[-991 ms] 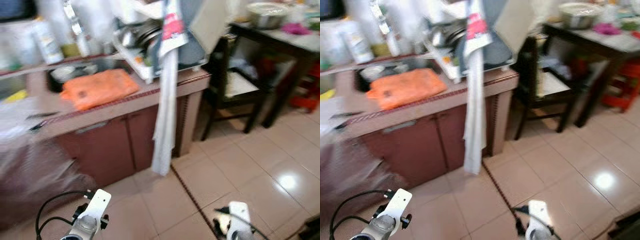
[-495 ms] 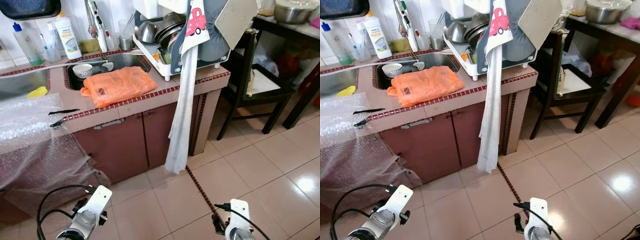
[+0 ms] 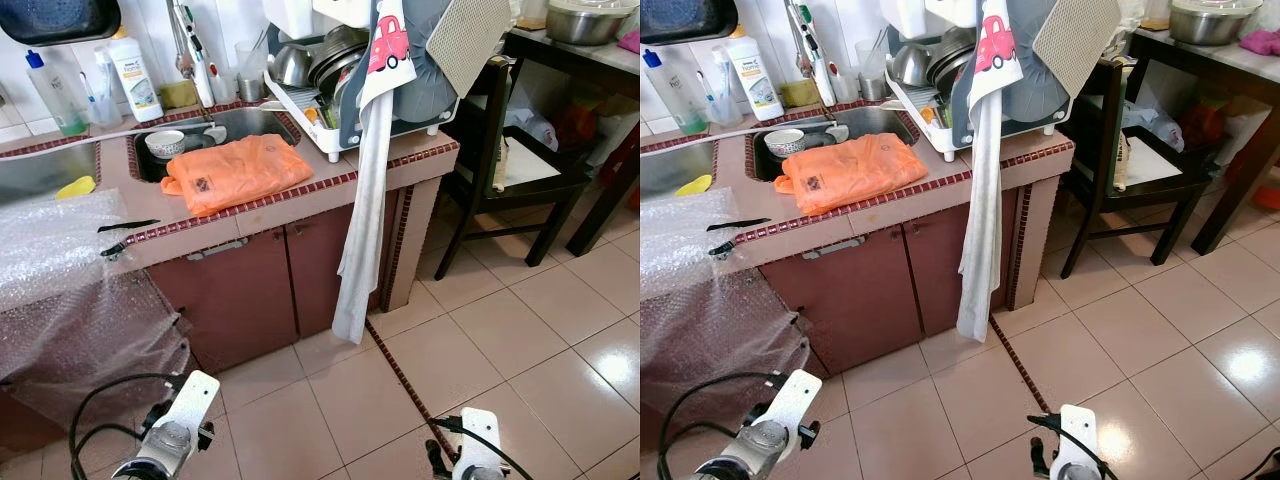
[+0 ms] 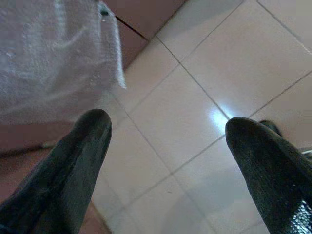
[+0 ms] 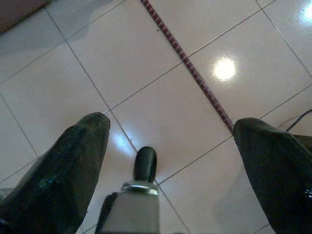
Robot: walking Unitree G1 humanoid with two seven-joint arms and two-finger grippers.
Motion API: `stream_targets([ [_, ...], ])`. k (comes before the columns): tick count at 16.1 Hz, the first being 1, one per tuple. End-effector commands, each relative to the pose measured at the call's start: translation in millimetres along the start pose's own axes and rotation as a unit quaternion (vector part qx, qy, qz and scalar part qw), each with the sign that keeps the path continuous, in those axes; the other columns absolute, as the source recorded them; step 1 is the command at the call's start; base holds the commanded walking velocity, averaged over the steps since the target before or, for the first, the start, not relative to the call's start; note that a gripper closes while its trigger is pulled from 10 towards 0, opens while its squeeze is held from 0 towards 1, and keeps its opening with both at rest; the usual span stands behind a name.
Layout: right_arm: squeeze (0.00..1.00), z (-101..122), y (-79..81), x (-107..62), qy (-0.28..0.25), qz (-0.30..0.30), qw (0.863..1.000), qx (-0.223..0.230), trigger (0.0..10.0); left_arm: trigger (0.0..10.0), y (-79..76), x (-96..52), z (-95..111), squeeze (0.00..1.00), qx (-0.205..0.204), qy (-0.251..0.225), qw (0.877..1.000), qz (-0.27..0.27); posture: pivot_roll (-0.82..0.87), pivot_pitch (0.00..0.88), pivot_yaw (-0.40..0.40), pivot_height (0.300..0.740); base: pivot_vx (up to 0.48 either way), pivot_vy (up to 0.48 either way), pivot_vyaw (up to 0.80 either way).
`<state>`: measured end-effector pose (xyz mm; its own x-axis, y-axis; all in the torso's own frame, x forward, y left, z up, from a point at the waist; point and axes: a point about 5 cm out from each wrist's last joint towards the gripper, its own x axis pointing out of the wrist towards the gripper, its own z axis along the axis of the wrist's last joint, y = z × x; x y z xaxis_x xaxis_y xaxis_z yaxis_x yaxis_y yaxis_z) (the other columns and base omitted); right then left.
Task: Kitchen organization
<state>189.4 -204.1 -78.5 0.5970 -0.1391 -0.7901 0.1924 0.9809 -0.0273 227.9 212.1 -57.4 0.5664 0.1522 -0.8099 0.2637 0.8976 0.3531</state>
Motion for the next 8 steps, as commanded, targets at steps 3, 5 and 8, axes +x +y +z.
stream_targets([
  [3, 0.0, -3.0, -1.6, -0.5, 0.007, 0.003, 1.0, -0.011, 10.0, 10.0, -2.9, -0.2, -3.6, 0.0, -0.008, 0.006, 1.0, -0.009, 0.01, 0.0, 0.031, 0.74, 0.0, 0.0, -0.78],
  [5, 0.0, -2.6, -2.5, -0.4, 0.008, 0.006, 1.0, -0.02, 10.0, 10.0, -5.4, -0.2, -4.5, 0.0, -0.015, 0.008, 1.0, -0.014, 0.01, 0.0, 0.026, 0.74, 0.0, 0.0, -0.78],
  [8, 0.0, -4.5, -2.5, -0.8, 0.01, 0.007, 1.0, -0.023, 10.0, 10.0, -6.5, -0.4, -6.4, 0.0, -0.021, 0.009, 1.0, -0.016, 0.01, 0.0, 0.02, 0.74, 0.0, 0.0, -0.78],
])
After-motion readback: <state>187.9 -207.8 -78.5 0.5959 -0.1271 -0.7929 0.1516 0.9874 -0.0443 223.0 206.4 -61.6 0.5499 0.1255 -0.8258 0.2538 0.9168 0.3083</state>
